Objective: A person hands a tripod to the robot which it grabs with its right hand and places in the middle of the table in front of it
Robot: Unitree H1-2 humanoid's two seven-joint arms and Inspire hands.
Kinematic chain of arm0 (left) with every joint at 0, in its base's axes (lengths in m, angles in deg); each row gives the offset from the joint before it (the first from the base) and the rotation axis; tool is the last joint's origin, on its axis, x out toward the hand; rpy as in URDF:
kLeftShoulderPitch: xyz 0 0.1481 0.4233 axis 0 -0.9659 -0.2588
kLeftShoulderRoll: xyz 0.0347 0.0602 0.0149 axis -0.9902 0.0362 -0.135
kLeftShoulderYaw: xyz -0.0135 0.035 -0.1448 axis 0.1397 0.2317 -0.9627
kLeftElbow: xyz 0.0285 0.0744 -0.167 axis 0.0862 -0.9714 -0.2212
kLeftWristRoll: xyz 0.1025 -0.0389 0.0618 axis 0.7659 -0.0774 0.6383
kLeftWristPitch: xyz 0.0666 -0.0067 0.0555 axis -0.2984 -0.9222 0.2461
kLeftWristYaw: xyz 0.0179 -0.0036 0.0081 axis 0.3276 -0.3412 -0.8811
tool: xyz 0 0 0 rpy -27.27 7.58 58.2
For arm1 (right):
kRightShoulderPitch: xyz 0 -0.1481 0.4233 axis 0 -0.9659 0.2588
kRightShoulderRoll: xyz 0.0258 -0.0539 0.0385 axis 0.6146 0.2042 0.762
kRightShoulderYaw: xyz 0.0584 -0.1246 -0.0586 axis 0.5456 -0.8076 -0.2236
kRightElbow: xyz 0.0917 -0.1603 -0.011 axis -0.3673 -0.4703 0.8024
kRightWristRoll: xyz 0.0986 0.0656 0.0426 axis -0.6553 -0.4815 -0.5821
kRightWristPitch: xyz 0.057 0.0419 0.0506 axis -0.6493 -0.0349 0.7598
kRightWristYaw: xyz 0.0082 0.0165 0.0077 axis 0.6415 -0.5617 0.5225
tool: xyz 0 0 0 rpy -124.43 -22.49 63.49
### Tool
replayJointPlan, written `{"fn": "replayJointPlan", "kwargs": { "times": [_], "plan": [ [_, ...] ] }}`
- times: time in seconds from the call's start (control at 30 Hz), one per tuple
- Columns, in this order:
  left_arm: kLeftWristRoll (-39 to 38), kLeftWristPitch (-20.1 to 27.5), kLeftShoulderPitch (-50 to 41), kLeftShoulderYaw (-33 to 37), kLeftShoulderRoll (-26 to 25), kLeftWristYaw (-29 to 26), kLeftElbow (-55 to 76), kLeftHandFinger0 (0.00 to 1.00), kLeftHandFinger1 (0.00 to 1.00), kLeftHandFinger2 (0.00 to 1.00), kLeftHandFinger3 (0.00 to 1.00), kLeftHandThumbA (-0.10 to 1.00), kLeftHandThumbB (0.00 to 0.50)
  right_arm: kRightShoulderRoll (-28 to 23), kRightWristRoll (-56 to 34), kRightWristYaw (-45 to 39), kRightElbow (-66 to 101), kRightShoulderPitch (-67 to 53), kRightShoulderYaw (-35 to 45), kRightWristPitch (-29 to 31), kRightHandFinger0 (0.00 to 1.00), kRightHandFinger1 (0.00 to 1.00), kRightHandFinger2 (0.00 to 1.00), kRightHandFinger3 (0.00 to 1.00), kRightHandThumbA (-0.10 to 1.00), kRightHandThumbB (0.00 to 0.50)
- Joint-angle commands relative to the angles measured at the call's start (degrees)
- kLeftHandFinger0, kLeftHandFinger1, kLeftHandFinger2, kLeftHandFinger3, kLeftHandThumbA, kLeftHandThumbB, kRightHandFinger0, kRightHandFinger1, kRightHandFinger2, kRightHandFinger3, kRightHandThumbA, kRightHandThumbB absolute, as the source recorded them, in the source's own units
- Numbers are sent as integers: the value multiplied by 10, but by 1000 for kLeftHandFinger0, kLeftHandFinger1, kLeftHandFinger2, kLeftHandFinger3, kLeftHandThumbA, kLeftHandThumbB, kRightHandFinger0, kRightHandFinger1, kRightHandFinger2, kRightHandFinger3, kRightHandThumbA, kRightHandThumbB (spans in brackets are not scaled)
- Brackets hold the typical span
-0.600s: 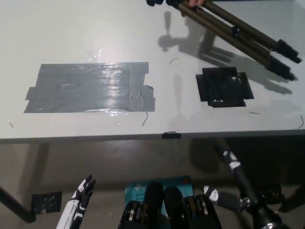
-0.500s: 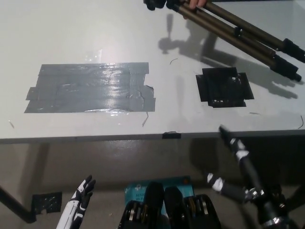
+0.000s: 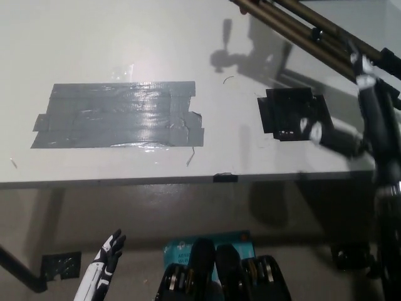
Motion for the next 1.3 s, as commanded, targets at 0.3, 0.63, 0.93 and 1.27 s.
{"fn": "replayJointPlan", "kwargs": {
  "times": [0.3, 0.63, 0.93, 1.27],
  "plan": [
    [0, 27, 12, 4, -9, -1, 18, 1000, 1000, 1000, 1000, 1000, 287, -43, 134, 13, -238, 223, -49, -111, 1000, 1000, 1000, 1000, 825, 377],
    [0, 27, 17, 2, -10, 1, 17, 1000, 1000, 1000, 1000, 1000, 300, -43, 130, 6, -371, 301, -78, -116, 1000, 1000, 1000, 1000, 918, 413],
    [4, 25, 20, 0, -9, 5, 21, 1000, 1000, 1000, 1000, 1000, 304, -31, 108, -24, -399, 317, -101, -120, 1000, 1000, 1000, 1000, 1000, 461],
    [-4, 26, 29, 0, -10, 9, 15, 1000, 1000, 1000, 1000, 1000, 305, -32, 77, -28, -365, 335, -89, -106, 1000, 1000, 1000, 1000, 1000, 395]
  ]
}}
